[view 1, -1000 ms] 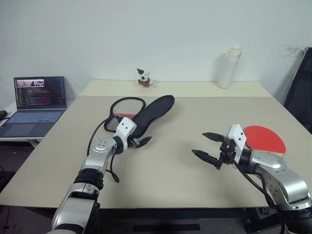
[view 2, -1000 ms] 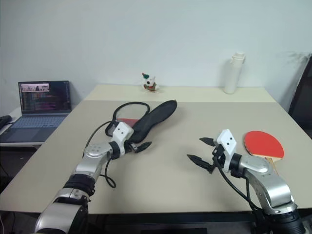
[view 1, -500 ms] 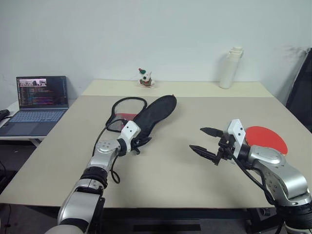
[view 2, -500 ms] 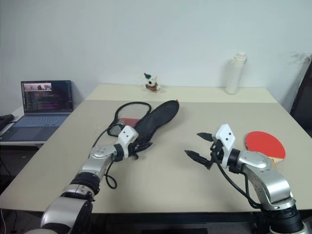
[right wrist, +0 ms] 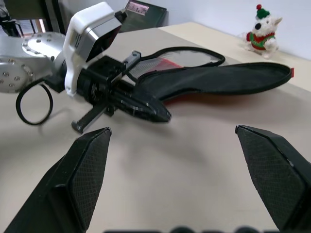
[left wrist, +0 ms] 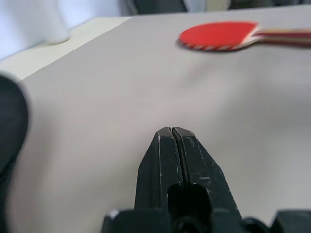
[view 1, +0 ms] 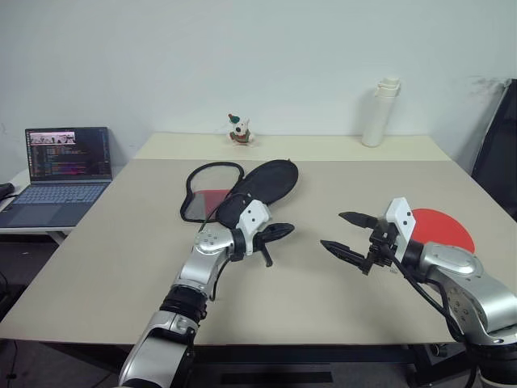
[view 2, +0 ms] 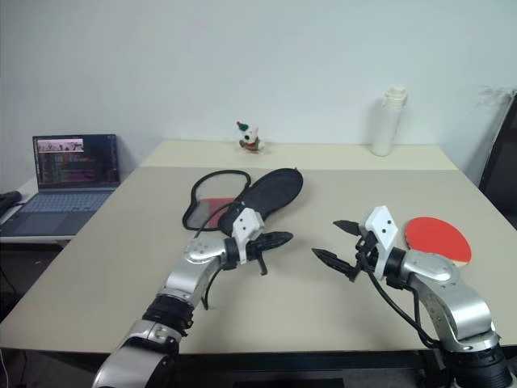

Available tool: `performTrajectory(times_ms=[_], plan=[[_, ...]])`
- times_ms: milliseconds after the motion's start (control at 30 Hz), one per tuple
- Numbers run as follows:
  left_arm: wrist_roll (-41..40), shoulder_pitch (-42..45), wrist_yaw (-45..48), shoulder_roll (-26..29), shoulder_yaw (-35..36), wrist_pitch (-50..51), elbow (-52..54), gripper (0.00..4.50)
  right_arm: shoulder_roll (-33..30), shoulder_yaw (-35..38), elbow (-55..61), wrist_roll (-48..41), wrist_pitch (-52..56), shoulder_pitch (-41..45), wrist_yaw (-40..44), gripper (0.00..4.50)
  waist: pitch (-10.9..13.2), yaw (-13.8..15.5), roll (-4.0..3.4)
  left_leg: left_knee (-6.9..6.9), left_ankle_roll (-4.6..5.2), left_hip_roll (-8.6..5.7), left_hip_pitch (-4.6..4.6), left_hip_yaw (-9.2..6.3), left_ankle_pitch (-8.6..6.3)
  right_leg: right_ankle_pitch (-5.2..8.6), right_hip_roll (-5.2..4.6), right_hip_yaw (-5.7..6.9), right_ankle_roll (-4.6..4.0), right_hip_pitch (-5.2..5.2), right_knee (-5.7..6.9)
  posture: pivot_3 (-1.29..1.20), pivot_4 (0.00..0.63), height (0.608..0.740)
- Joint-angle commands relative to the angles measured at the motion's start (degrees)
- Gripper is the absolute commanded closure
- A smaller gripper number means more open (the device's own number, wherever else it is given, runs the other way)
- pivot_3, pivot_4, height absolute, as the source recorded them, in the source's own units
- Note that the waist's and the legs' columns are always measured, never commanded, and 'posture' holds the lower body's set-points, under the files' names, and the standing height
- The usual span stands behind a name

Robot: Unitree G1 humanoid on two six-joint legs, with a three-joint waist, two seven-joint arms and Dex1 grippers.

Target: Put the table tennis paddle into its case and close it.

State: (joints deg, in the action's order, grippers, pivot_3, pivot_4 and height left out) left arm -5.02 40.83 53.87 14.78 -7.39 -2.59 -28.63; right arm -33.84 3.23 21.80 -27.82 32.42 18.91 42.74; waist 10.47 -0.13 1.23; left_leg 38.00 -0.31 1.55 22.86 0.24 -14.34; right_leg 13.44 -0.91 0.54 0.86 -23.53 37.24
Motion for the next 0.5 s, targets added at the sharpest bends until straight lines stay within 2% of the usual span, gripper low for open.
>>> performTrajectory(times_ms=[33,100,200,500], plan=[[-0.57,0.60,-2.89,0.75,1.68,0.10,2.83,4.47,-0.97,1.84,2.82,-1.00,0.42,-0.52,-0.63,0.00,0.00,-0.03,0.00,0.00,0.00,0.00,-0.02,0.01,0.00,0.00,0.01,-0.02,0.00,0.00,0.00,0.00,0.150,0.740],[-1.03,0.48,-3.69,1.74,2.66,0.72,2.65,4.47,-1.09,1.99,3.21,-1.20,0.68,-0.99,-0.96,0.00,0.00,-0.03,0.00,0.00,0.00,0.00,-0.01,-0.01,0.00,0.00,0.04,-0.01,0.00,0.00,0.00,0.00,0.150,0.740],[0.22,-0.43,-4.54,3.21,2.08,0.59,2.11,3.88,-1.25,1.95,3.51,-1.48,0.82,-1.49,-1.17,0.00,0.00,-0.02,0.00,-0.01,0.00,0.01,-0.01,-0.02,0.00,0.00,0.06,0.00,0.00,0.00,-0.01,0.00,0.150,0.740],[5.46,0.21,-11.33,3.68,0.71,-4.08,-4.38,0.71,-1.25,1.47,3.12,-1.72,0.79,-1.28,-0.91,0.00,0.00,0.06,0.00,0.00,0.00,0.01,-0.01,0.00,0.00,0.00,0.00,-0.01,0.00,0.01,-0.01,0.00,0.150,0.740]])
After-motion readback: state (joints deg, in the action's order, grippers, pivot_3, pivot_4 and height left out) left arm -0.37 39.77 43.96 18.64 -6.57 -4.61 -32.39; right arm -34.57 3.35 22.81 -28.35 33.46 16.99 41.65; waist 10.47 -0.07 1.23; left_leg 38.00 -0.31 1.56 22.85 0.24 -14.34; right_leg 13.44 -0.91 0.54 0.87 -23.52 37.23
